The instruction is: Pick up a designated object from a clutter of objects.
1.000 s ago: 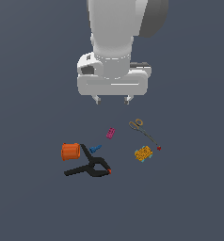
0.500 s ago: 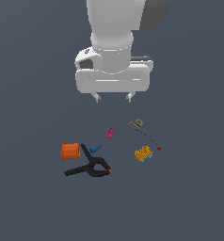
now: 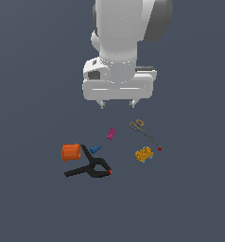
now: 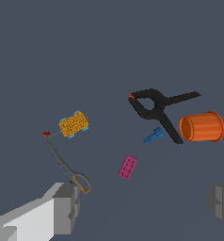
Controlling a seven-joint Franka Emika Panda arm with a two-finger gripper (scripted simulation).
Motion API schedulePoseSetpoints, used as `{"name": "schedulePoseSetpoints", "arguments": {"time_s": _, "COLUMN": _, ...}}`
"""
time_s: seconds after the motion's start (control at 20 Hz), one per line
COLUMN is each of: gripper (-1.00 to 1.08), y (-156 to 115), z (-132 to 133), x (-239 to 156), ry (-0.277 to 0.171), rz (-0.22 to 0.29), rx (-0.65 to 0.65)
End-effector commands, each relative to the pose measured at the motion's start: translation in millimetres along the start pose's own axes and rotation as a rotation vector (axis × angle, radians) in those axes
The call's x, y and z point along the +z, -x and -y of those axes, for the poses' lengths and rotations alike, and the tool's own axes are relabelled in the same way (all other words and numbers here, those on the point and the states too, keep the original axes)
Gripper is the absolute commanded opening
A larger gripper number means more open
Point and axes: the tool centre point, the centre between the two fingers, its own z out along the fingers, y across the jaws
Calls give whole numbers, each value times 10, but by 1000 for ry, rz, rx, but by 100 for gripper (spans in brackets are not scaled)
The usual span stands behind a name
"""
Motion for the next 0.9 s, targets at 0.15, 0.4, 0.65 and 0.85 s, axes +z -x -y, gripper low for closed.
{"name": "schedulePoseSetpoints", "arguments": {"time_s": 0.15, "gripper": 100, "y": 4, "z": 191, "x": 365, "ry": 15, "rz": 7, "rx": -44}}
{"name": "schedulePoseSetpoints", "arguments": {"time_s": 0.4, "gripper": 100, "y": 62, "z": 456, "x": 844, "ry": 30, "rz": 13, "rx": -106}}
{"name": "schedulePoseSetpoints", "arguments": {"time_s": 0.65, "gripper": 100, "y": 215, "z": 781, "x": 1392, "ry": 39, "rz": 21, "rx": -186}}
{"name": "schedulePoseSetpoints", "arguments": {"time_s": 0.85, "gripper": 100, "y": 400, "z": 1040, "x": 1802, "ry": 38, "rz": 26, "rx": -252}}
